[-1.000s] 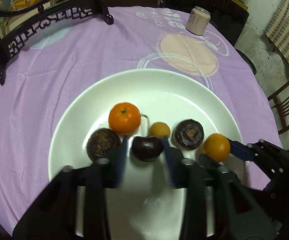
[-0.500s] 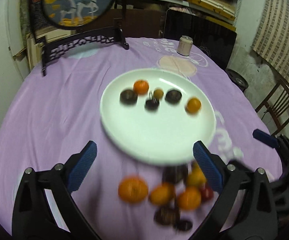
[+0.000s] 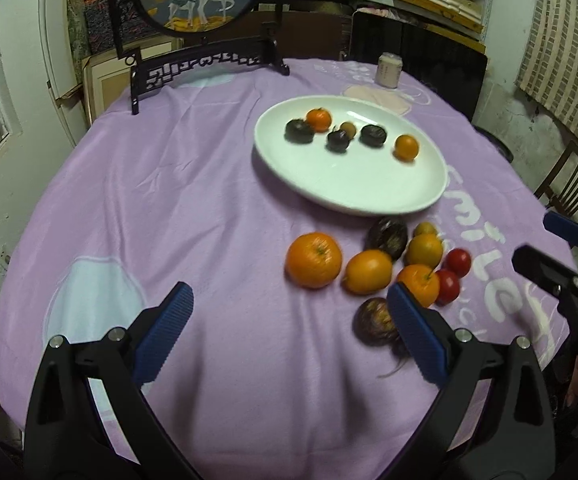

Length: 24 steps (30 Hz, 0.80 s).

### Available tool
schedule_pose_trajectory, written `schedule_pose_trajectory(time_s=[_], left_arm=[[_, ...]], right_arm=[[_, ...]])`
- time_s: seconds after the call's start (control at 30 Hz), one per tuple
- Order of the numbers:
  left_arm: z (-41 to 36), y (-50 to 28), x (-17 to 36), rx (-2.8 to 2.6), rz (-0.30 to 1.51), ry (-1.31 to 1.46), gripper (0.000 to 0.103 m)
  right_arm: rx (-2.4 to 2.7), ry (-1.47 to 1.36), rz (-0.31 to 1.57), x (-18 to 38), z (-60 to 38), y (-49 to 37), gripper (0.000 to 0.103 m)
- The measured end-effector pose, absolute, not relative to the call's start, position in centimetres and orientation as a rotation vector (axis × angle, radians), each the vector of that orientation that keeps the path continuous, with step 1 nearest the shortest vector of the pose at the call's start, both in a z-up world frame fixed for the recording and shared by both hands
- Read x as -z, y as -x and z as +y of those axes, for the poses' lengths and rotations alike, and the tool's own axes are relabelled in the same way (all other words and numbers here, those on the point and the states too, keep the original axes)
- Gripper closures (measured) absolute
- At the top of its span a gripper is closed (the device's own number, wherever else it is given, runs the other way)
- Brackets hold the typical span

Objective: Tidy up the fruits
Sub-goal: 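Place the cherry and the orange tomato on the plate and release, then grasp a large mandarin with the left tool while the right tool grasps a red tomato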

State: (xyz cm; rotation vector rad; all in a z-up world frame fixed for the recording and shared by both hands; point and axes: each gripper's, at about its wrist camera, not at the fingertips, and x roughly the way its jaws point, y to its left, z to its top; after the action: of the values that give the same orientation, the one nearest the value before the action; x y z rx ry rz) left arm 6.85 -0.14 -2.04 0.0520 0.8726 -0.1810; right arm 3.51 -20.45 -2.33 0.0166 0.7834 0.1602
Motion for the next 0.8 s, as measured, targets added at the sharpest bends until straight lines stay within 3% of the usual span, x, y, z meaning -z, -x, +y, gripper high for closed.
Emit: schedule_pose_trajectory(time_s=[0.2, 0.27, 0.3, 0.33, 0.47, 0.6, 0.8], left_arm=[[1.2, -6.9, 3.6, 0.159, 0.916, -0.043, 0.004], [1.5, -6.9, 4.0, 0.153, 0.926, -0.041, 0.004], [1.7, -6.9, 4.1, 0.15, 0.928, -0.041, 0.004], [1.8, -7.0, 4.1, 0.146, 0.93, -0.042, 0.004], [2.2, -6.8, 4.5, 0.141, 0.938, -0.041, 0.004], [2.2, -7.1, 4.9, 0.135, 0.95, -0.042, 0.004], [1.5, -8.8, 6.9, 0.117, 0.99, -0.085, 0.004]], right_arm=[[-0.207, -0.031, 0.879, 5.5, -19.5, -3.2, 0.005], [-0.233, -0.038, 0.865, 5.9, -19.3, -3.1, 0.015], [-0.236, -0.033, 0.878, 6.3, -19.2, -3.4, 0.037], [-0.238, -0.03, 0.902, 6.8, -19.1, -3.7, 0.046], [-0.254, -0.048, 0.942, 8.4, -18.9, -4.9, 0.055], [-0.272, -0.069, 0.939, 9.4, -18.7, -6.6, 0.074], [-0.271, -0.109, 0.949, 8.4, -19.7, -5.4, 0.075]])
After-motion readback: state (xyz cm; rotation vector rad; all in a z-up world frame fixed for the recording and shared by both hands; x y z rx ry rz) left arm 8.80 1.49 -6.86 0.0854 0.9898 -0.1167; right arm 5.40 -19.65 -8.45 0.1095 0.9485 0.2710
